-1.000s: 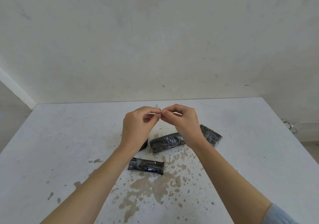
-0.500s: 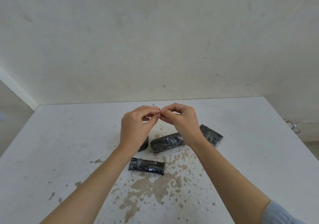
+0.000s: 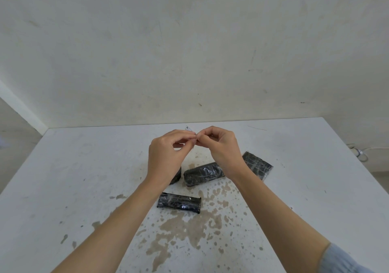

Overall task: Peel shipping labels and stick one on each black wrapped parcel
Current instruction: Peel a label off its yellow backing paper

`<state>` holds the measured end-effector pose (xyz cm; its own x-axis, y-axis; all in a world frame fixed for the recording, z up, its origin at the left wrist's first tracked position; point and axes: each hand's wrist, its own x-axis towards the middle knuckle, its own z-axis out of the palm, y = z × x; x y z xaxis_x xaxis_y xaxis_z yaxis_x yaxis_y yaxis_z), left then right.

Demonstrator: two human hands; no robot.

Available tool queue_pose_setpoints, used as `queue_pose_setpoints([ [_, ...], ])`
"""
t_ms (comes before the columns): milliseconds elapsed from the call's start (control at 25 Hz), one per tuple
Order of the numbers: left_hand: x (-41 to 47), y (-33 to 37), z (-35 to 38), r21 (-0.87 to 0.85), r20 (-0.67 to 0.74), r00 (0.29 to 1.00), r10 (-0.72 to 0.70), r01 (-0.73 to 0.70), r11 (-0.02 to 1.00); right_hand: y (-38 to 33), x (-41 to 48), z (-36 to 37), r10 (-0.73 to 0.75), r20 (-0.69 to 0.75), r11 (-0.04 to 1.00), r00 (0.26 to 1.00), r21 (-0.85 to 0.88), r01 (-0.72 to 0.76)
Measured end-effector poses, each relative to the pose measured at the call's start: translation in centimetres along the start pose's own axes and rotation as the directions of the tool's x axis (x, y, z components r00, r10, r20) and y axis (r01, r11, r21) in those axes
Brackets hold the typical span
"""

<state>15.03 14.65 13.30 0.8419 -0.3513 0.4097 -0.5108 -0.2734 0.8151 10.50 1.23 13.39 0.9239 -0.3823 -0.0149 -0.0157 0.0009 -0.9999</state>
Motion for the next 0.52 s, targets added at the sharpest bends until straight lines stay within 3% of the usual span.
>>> queue_pose_setpoints([
  [240, 0.10, 0.28, -0.44, -0.259, 0.081, 0.968, -0.239, 0.252, 0.932, 0.47, 0.10, 0.00, -0.063, 0.022, 0.990, 0.998, -0.124, 0.066],
  [520, 0.20, -0.49, -0.64, -0.311, 0.103, 0.945, -0.311, 0.328, 0.892, 0.62, -0.05, 0.16, -0.122, 0.064, 0.971, 0.990, -0.200, 0.133],
])
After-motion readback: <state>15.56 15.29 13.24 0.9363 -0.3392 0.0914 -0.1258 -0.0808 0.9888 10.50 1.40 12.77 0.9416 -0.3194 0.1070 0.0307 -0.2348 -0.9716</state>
